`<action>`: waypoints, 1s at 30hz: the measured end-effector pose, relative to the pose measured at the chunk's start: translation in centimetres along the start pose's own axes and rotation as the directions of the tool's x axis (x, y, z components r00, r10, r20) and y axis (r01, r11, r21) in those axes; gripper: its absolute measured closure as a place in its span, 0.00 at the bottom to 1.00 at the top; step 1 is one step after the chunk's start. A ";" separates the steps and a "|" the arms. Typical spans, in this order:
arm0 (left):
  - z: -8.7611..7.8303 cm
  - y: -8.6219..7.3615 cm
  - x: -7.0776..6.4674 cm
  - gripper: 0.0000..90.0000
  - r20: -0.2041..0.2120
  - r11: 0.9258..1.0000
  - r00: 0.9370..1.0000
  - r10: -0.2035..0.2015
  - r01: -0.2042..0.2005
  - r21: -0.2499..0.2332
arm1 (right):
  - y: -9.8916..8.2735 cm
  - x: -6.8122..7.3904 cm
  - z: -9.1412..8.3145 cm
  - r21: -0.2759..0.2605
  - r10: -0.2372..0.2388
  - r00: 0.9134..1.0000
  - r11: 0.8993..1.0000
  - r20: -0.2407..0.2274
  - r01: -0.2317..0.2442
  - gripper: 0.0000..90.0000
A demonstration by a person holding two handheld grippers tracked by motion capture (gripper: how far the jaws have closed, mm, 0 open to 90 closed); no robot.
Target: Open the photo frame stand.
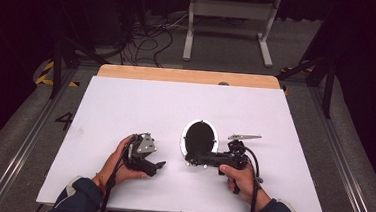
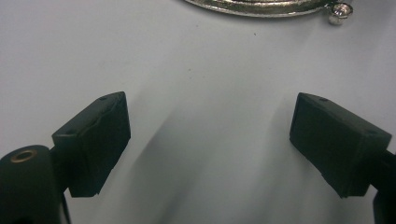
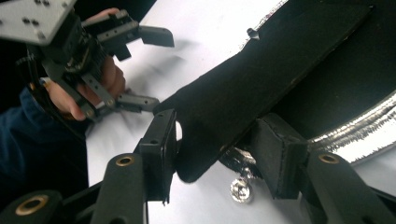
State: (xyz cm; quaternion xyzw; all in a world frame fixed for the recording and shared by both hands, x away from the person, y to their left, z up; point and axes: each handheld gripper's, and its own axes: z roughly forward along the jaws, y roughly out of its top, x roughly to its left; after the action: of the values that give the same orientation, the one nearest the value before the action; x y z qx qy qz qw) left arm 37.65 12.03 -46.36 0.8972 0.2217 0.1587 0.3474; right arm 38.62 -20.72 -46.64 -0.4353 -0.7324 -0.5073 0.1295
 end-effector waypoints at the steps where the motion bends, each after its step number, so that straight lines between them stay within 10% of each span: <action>1: 0.1 0.1 0.0 0.14 0.001 1.000 1.000 -0.001 0.001 0.003 | 0.1 -0.1 0.1 -0.006 0.034 0.999 0.999 -0.003 -0.034 0.58; 12: 1.1 1.3 0.4 0.15 0.020 1.000 1.000 0.001 -0.001 -0.010 | 0.8 -1.7 1.2 -0.068 0.177 0.981 0.981 -0.074 -0.182 0.60; 30: 1.9 3.0 3.8 0.17 0.111 0.980 0.981 -0.159 0.171 -0.105 | 1.2 -1.2 1.1 -0.057 0.019 0.998 0.998 -0.067 -0.022 0.67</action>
State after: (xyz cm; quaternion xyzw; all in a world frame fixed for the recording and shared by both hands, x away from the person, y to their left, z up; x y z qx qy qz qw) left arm 42.58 10.86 -45.14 0.8615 0.2678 0.0954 0.4207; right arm 40.52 -20.28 -47.14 -0.4292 -0.7083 -0.5410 0.1465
